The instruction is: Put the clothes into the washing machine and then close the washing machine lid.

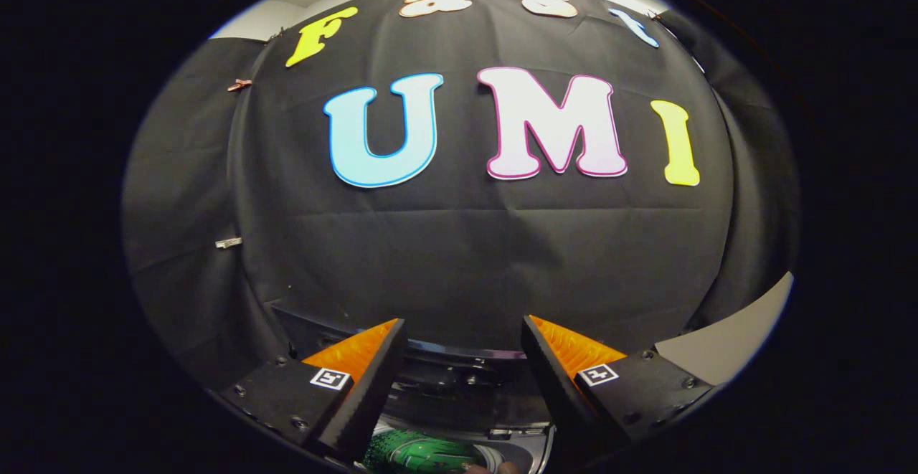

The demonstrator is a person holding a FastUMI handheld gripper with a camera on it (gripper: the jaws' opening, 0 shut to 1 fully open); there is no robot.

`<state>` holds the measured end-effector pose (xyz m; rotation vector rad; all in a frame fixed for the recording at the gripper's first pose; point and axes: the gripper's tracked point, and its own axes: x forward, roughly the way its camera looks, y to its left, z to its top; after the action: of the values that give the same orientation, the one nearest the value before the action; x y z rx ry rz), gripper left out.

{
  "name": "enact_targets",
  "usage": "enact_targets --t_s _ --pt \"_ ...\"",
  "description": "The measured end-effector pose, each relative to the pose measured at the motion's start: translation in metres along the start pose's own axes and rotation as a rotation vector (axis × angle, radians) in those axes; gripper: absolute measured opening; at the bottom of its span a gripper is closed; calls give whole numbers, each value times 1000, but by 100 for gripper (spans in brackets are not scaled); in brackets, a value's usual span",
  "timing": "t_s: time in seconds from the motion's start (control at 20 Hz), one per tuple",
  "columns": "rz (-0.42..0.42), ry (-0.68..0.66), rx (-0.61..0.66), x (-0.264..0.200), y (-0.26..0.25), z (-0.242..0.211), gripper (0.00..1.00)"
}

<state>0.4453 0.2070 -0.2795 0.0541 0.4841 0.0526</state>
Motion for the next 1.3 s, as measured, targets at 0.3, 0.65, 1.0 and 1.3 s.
enact_targets --t_s 0.3,0.65,1.0,1.3 --pt "-49 32 20 16 -16 -7 99" --pt "-69 58 37 14 -18 -10 100" --pt "-87 88 24 -14 -15 -17 100" --pt "-95 79 33 -59 -7 -31 100"
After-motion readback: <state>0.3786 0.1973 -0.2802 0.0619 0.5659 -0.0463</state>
